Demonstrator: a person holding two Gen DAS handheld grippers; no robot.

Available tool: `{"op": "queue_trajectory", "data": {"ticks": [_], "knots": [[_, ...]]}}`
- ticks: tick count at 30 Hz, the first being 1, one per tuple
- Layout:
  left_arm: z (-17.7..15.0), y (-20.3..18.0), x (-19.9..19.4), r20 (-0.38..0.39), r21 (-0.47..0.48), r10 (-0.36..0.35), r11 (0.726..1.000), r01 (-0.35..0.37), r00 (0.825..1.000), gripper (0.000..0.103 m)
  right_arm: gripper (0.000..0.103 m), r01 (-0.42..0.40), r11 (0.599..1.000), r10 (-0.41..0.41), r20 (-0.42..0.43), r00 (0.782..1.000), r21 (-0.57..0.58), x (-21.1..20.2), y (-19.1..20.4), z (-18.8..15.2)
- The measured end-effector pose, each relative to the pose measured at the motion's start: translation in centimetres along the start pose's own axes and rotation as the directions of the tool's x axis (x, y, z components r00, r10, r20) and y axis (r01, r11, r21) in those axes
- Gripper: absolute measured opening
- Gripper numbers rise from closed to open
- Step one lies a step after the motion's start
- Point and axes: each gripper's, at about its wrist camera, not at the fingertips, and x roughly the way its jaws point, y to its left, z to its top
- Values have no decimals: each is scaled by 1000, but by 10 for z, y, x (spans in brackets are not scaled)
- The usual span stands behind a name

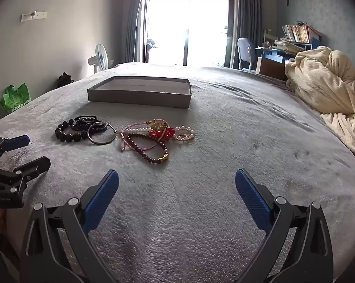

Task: Organize jewelry

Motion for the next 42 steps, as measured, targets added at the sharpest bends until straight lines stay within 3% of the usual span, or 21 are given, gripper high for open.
{"op": "queue_trajectory", "data": {"ticks": [7, 10, 18, 42], "knots": [[-2, 5, -21, 45, -33, -23, 999, 25, 999, 98, 98, -36, 997, 38, -26, 999, 63, 3, -12, 2], [-1, 5, -8, 38, -25, -26, 999, 27, 999, 98, 98, -36, 997, 37, -26, 999, 61, 1, -17, 1], [1, 8, -16, 87, -34, -9, 999, 11, 996, 98, 98, -49, 998, 49, -2, 999, 36, -1, -6, 4], [-1, 5, -10, 78, -18, -11, 1000, 13, 997, 98, 98, -87, 994, 86, 11, 996, 59, -3, -9, 5]]}}
